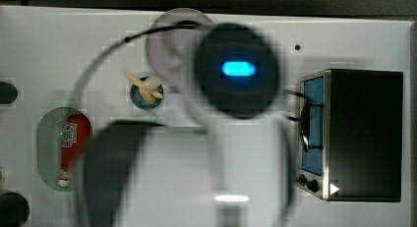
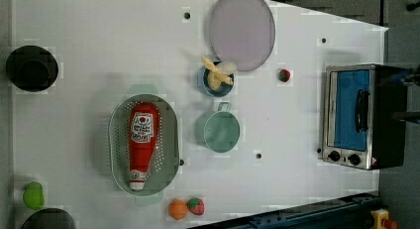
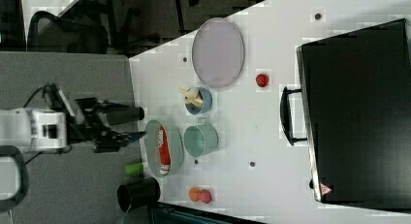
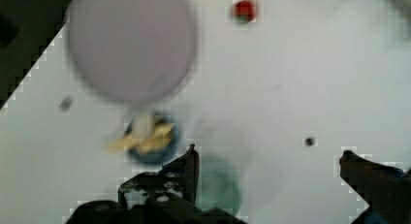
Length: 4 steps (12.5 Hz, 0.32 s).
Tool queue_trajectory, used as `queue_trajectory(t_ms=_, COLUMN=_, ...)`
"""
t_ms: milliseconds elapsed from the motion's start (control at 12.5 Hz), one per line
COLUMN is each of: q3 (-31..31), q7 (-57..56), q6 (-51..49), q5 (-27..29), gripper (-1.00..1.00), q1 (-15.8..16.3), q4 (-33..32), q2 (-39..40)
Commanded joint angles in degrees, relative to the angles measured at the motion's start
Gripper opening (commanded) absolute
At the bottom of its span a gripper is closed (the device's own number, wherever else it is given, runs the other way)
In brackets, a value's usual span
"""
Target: Pick Ketchup from the table and place it in strainer.
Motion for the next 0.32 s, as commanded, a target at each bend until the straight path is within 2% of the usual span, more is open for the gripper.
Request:
queue_trajectory(t_ms=80, q3=-1.4, q7=-3.2, q6=-1.1, q5=-1.8, gripper=1.0, q1=0.8, q4=0.6, q2=-0.6)
queue_trajectory(t_ms=320, q3=-1.4, q7=-3.9, q6=-0.9, q5=-3.7, gripper=1.0, q1=0.8, q4=0.6, q2=-0.6)
